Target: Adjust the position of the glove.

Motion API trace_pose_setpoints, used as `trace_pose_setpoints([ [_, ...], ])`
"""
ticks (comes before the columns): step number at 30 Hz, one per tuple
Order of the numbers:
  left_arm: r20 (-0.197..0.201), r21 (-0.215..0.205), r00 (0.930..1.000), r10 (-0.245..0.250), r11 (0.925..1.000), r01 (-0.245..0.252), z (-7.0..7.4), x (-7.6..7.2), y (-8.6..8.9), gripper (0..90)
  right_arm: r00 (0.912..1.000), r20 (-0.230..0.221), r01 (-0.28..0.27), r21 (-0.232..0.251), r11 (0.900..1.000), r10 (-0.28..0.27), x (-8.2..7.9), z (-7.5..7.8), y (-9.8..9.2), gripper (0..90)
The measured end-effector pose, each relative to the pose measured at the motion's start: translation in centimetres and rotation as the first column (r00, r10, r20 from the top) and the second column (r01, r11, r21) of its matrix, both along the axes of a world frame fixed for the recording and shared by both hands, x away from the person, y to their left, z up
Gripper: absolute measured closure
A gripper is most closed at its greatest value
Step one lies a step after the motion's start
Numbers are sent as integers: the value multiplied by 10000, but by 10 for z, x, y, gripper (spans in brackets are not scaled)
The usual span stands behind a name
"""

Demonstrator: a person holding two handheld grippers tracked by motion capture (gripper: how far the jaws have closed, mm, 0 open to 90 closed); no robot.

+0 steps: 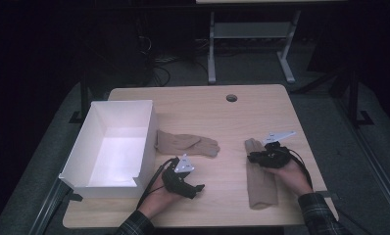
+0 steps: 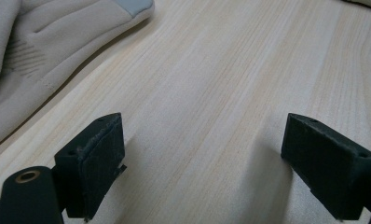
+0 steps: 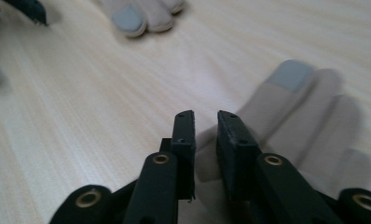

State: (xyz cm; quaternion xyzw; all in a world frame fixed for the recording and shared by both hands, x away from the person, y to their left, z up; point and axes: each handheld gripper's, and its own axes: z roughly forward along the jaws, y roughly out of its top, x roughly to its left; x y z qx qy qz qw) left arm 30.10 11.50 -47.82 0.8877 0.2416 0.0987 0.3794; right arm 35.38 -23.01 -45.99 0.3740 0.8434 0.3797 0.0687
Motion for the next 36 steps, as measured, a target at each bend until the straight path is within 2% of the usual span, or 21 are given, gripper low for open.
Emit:
trace_pose_setpoints([
  [3, 1, 4, 10000, -1, 10000, 1, 0, 0, 0, 124, 9981, 407, 453, 87, 9989, -456, 0, 5, -12, 665],
  [5, 2, 5, 10000, -4, 10000, 4, 0, 0, 0, 124, 9954, 506, 813, 101, 9966, -817, -1, 6, -22, 597],
  [8, 3, -1, 10000, 1, 10000, -1, 0, 0, 0, 124, 9862, 770, 1479, -77, 9890, -1469, -1, 7, -37, 525],
  [10, 3, 1, 10000, -1, 10000, 1, 0, 0, 0, 125, 9776, 829, 1966, -276, 9801, -1937, 0, 6, -50, 485],
  [14, 5, 2, 10000, -7, 10000, 7, 0, 0, 0, 124, 9499, 1030, 3003, -390, 9531, -2951, 4, 0, -77, 394],
  [16, -2, -2, 10000, 0, 10000, 0, 0, 0, 0, 124, 9360, 1082, 3418, -524, 9383, -3349, 6, -3, -85, 345],
  [18, -1, 0, 10000, 3, 10000, -3, 0, 0, 0, 125, 9279, 1074, 3649, -648, 9288, -3570, 7, -7, -89, 302],
  [24, -3, 4, 10000, 2, 10000, -2, 0, 0, 0, 124, 9182, 1291, 3895, -1208, 9131, -3746, 11, -15, -87, 235],
  [28, 4, 15, 10000, 2, 10000, -2, 0, 0, 0, 124, 9182, 1274, 3889, -1108, 9146, -3750, 11, -19, -87, 220],
  [30, -8, 7, 9998, 191, 9998, -191, 1, 1, -1, 145, 9158, 1256, 3940, -953, 9142, -3816, 11, -20, -87, 208],
  [33, -92, 94, 9996, 269, 9996, -268, 7, 2, -3, 332, 9139, 1230, 3970, -722, 9150, -3868, 11, -23, -88, 179],
  [34, -115, 80, 9993, 355, 9993, -354, 8, 2, -4, 355, 9138, 1234, 3970, -699, 9152, -3870, 11, -23, -88, 176],
  [35, -111, 3, 9988, 487, 9988, -487, 10, 3, -6, 422, 9140, 1241, 3963, -702, 9154, -3862, 12, -23, -88, 173],
  [36, -74, 126, 9986, 516, 9986, -515, 14, 3, -6, 495, 9146, 1243, 3951, -716, 9158, -3848, 12, -23, -88, 169],
])
